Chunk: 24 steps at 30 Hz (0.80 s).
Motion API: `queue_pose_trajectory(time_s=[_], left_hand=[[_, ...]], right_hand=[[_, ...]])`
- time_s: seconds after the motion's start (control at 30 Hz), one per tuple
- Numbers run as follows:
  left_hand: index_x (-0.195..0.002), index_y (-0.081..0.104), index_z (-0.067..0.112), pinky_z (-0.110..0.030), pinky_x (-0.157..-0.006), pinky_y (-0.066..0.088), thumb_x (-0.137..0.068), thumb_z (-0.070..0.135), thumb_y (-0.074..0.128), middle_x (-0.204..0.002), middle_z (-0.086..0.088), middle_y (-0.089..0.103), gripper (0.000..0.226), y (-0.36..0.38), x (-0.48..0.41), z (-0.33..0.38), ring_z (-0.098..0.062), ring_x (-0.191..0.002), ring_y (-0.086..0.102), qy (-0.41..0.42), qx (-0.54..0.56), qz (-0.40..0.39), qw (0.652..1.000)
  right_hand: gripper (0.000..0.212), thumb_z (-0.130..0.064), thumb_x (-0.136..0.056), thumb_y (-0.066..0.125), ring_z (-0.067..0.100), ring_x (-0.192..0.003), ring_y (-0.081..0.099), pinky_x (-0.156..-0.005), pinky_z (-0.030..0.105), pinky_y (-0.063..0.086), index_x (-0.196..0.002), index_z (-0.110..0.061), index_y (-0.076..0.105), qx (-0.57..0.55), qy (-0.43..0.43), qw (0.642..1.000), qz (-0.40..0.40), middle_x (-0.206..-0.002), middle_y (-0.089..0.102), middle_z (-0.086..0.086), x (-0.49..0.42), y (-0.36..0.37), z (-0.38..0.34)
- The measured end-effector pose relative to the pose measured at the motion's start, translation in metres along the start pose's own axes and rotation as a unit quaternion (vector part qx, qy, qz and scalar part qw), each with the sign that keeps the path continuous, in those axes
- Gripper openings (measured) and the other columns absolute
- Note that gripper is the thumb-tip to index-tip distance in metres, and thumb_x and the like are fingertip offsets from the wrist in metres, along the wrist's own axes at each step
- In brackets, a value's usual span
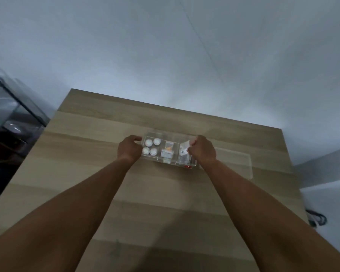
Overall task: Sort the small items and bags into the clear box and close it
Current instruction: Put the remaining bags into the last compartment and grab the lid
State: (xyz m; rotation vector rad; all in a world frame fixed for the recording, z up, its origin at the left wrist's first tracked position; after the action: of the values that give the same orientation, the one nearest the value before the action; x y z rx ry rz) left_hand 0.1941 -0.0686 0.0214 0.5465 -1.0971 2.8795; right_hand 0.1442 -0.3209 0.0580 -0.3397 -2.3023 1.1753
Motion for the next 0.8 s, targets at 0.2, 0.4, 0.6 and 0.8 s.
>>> queue_pose_trajectory(time_s=[0.2, 0.4, 0.6, 0.8], left_hand=[[-0.113, 0.068, 0.017, -0.030, -0.093, 0.047, -0.077, 0.007, 0.061, -0.118, -0.013, 0.071, 0.038, 0.000, -0.003, 0.000, -0.028, -0.110, 0.065, -0.006, -0.003, 0.009, 1.000], [-0.115, 0.064, 0.024, -0.041, -0.091, 0.051, -0.084, 0.021, 0.062, -0.114, -0.012, 0.065, 0.031, -0.005, 0.010, 0.026, -0.030, -0.107, 0.061, 0.065, -0.064, 0.049, 0.995], [-0.102, 0.067, 0.030, -0.026, -0.073, 0.045, -0.089, 0.019, 0.056, -0.099, 0.003, 0.065, 0.020, 0.046, 0.063, 0.103, -0.009, -0.082, 0.058, 0.273, -0.012, -0.010, 0.962], [-0.125, 0.060, 0.018, -0.031, -0.099, 0.045, -0.092, 0.019, 0.055, -0.126, -0.010, 0.063, 0.033, 0.145, 0.116, 0.138, -0.021, -0.116, 0.059, 0.311, -0.038, -0.173, 0.934]], right_hand=[[0.017, -0.021, -0.080, 0.063, 0.032, -0.094, 0.065, -0.077, 0.035, 0.048, -0.095, -0.013, 0.063, 0.046, -0.042, 0.998, 0.025, -0.098, 0.071, 0.011, 0.001, 0.001, 0.005], [0.008, -0.022, -0.083, 0.058, 0.025, -0.086, 0.063, -0.069, 0.028, 0.038, -0.085, -0.019, 0.065, -0.052, -0.022, 0.995, 0.081, -0.091, 0.071, 0.004, 0.000, -0.025, 0.038], [0.019, -0.020, -0.088, 0.054, 0.033, -0.095, 0.064, -0.079, 0.036, 0.049, -0.092, -0.008, 0.069, -0.057, 0.035, 0.986, 0.154, -0.099, 0.071, 0.015, 0.003, -0.065, 0.118], [0.031, -0.021, -0.084, 0.055, 0.036, -0.109, 0.058, -0.093, 0.040, 0.048, -0.111, -0.009, 0.064, -0.081, 0.119, 0.976, 0.166, -0.116, 0.063, 0.020, 0.014, -0.083, 0.193]])
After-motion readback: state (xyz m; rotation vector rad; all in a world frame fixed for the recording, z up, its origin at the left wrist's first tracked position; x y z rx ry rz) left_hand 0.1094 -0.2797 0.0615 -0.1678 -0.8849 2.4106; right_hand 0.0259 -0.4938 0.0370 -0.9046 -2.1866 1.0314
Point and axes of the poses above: each hand's wrist, its own x-axis away from the middle knuckle, its own y-axis out of the palm, z = x × y, the point moved 4 cm from there along -x, towards the middle knuckle
